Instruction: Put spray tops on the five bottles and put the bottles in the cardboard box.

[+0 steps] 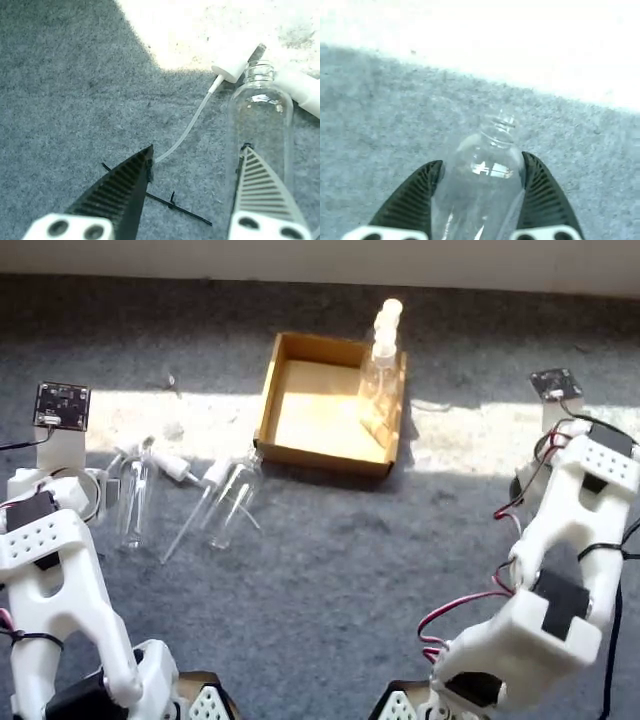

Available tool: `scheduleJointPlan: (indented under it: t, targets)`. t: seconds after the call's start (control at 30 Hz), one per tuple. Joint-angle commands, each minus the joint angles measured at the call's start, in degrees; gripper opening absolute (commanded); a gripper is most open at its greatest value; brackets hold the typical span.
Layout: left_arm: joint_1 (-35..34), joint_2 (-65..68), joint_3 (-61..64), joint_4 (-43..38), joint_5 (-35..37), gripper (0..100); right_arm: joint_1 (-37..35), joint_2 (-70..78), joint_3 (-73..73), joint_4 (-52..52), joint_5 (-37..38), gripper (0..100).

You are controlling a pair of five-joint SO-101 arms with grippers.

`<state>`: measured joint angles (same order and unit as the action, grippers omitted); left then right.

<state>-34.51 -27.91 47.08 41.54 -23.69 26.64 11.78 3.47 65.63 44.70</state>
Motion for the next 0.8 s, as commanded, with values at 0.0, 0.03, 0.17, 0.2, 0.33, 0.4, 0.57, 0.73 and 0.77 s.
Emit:
scheduleJointPlan:
  t: [0.0,0.03,0.17,0.2,0.33,0.4,0.57,0.73,0.77]
  targets:
    - [0.92,-0.48,-0.75,0.53,-0.26,26,3.03,6.02,-6.02,-0.22,3.69,1.4]
    - [1.01,-0.48,-0.75,0.53,-0.26,26,3.47,7.69,-6.37,-0.22,3.69,1.4]
    - [1.1,-0.48,-0.75,0.53,-0.26,26,5.23,8.92,-9.19,0.4,3.78,4.2]
    - [1.19,-0.48,-0.75,0.53,-0.26,26,5.41,8.75,-9.71,0.57,3.78,7.7]
    - [1.19,-0.48,-0.75,0.53,-0.26,26,5.32,8.66,-10.24,2.95,4.13,25.3]
    - [1.1,-0.48,-0.75,0.53,-0.26,26,5.05,8.4,-10.24,3.3,6.51,33.0]
    - [0.84,-0.48,-0.75,0.53,-0.26,26,5.23,8.4,-10.24,3.3,5.71,38.1]
    - [1.19,-0.48,-0.66,0.53,-0.18,26,5.14,8.4,-10.59,8.31,-6.07,37.9]
    - [1.19,-0.48,-0.66,0.53,-0.18,26,4.88,8.4,-10.59,10.51,-9.58,37.9]
